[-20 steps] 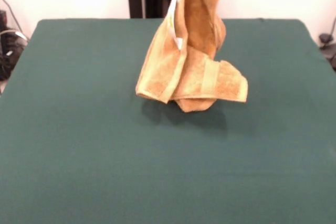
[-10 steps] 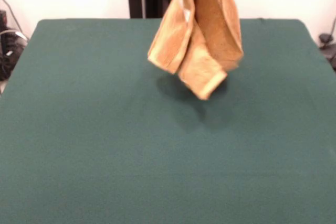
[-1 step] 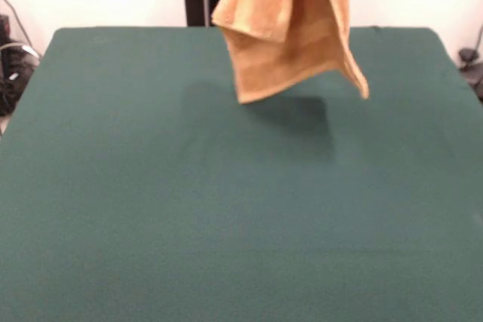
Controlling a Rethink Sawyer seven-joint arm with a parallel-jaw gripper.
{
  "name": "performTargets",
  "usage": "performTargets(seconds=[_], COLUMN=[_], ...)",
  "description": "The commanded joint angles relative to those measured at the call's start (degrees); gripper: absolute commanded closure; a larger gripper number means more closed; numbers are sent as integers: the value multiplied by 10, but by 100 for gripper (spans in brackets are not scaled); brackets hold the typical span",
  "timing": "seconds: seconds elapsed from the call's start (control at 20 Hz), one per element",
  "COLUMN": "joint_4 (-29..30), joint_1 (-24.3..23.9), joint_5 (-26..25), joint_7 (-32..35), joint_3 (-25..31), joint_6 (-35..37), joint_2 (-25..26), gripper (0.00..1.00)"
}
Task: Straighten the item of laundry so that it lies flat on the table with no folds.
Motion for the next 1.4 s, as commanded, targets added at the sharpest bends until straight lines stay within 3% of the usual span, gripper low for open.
performTargets(seconds=[0.05, 0.25, 0.45, 0.6, 1.4], joint_4=[72, 62, 22, -15, -96], joint_1=[-29, -74, -90, -98, -129], joint_5=[45, 17, -68, -99, -224], joint_7=[-84, -104, -85, -88, -45], joint_3=[29, 46, 70, 89, 113], joint_6=[-18, -74, -186, -223, -271], joint_2=[22, 81, 190, 256, 365], gripper=[100, 100, 100, 100, 100])
